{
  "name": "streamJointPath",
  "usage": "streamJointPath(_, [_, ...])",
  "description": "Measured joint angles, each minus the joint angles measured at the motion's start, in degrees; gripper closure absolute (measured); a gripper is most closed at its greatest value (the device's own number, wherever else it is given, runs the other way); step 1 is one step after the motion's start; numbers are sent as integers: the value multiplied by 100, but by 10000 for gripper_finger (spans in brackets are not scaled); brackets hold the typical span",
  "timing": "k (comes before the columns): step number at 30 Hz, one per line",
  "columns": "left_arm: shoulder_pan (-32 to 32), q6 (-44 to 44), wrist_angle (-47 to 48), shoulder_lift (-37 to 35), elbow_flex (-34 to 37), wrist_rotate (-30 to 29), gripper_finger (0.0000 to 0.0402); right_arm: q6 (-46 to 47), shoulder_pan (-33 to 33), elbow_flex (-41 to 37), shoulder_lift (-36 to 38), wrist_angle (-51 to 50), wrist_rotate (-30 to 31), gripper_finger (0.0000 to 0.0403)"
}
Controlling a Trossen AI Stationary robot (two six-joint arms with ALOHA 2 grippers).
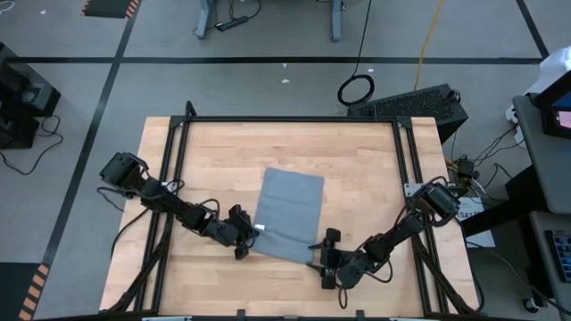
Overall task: Roll towel
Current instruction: Roll the gray towel
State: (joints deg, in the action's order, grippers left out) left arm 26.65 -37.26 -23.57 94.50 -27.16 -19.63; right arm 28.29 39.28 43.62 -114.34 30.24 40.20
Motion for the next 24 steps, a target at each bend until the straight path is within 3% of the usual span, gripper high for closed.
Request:
streamJointPath(5, [-2, 13, -76, -60, 7, -34, 375, 344, -120, 9, 9, -143, -239, 177])
streamJointPath(9, [67, 231, 111, -503, 9, -46, 375, 658, -229, 24, 31, -345, -470, 197])
streamJointPath(15, [668, 777, -25, -1135, 7, -95, 357, 684, -238, 20, 28, -379, -497, 228])
streamJointPath(19, [1208, 1412, -545, -832, -8, -597, 285, 683, -238, 16, 22, -397, -502, 252])
streamJointPath(24, [1474, 2041, -453, -111, -115, -1502, 146, 675, -238, 11, 17, -406, -536, 276])
